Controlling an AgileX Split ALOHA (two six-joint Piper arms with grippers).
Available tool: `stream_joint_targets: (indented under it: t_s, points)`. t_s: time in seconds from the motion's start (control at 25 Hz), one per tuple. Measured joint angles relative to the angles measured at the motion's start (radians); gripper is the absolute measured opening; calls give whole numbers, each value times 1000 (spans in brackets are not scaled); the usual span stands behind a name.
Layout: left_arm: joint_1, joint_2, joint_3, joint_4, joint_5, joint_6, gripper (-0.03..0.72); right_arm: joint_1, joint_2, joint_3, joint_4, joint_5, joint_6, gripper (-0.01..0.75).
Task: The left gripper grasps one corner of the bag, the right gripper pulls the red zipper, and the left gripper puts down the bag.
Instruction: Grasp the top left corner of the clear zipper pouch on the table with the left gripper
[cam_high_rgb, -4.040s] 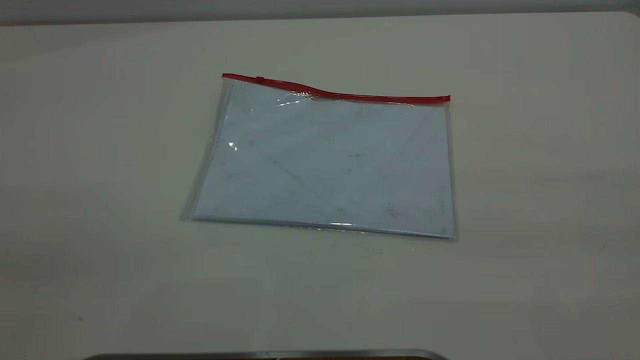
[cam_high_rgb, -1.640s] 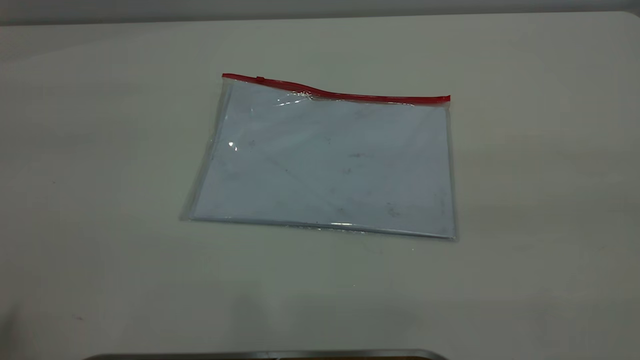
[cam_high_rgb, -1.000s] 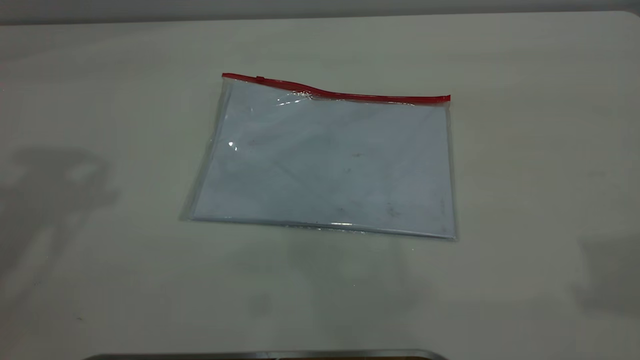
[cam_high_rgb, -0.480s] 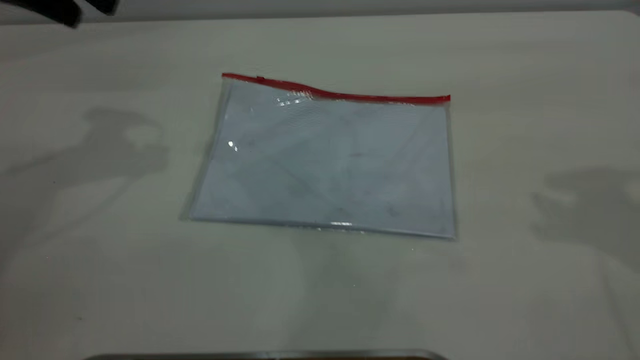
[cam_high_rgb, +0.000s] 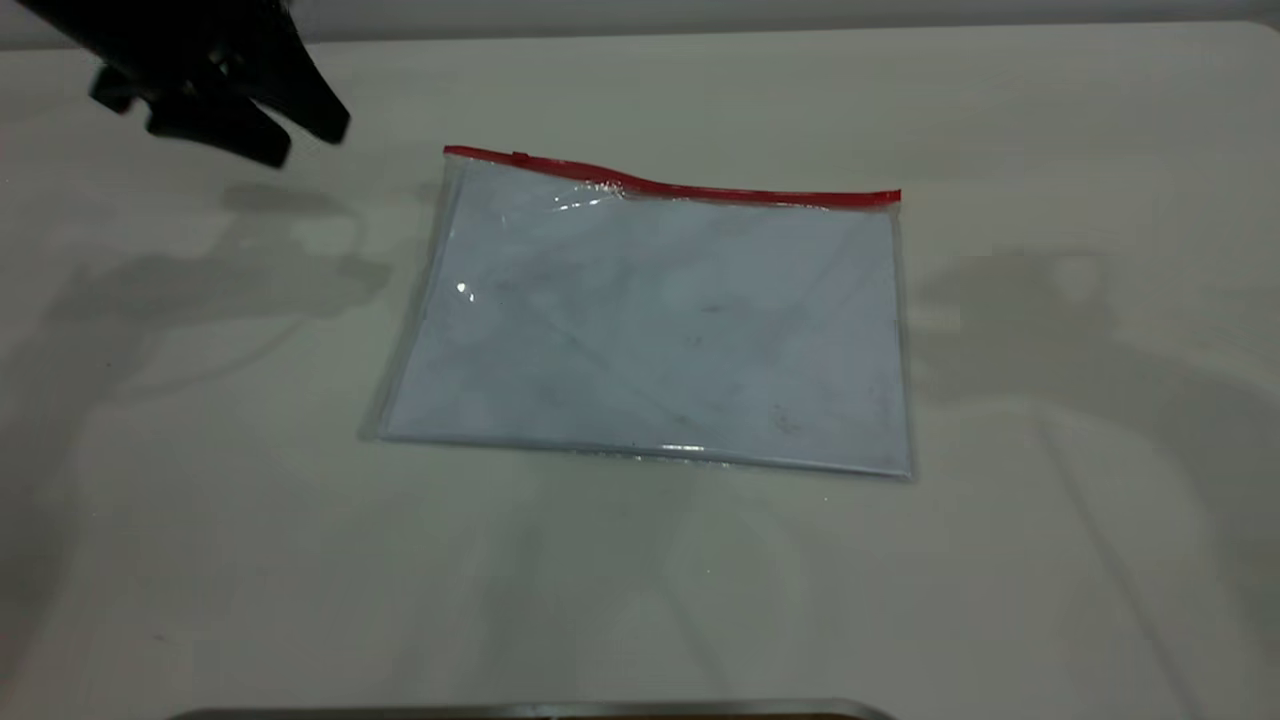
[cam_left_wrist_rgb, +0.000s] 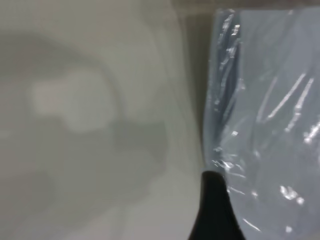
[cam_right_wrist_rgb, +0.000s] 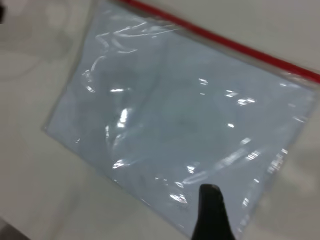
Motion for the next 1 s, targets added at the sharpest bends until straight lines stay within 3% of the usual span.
stream_joint_targets:
  t_s: [0.36, 1.0]
  points:
    - [-9, 139, -89, -134, -36, 165, 581, 91, 161, -84, 3, -1, -51, 582]
    - [-52, 294, -156, -461, -51, 524, 581, 93, 176, -90, 4, 12, -63, 582]
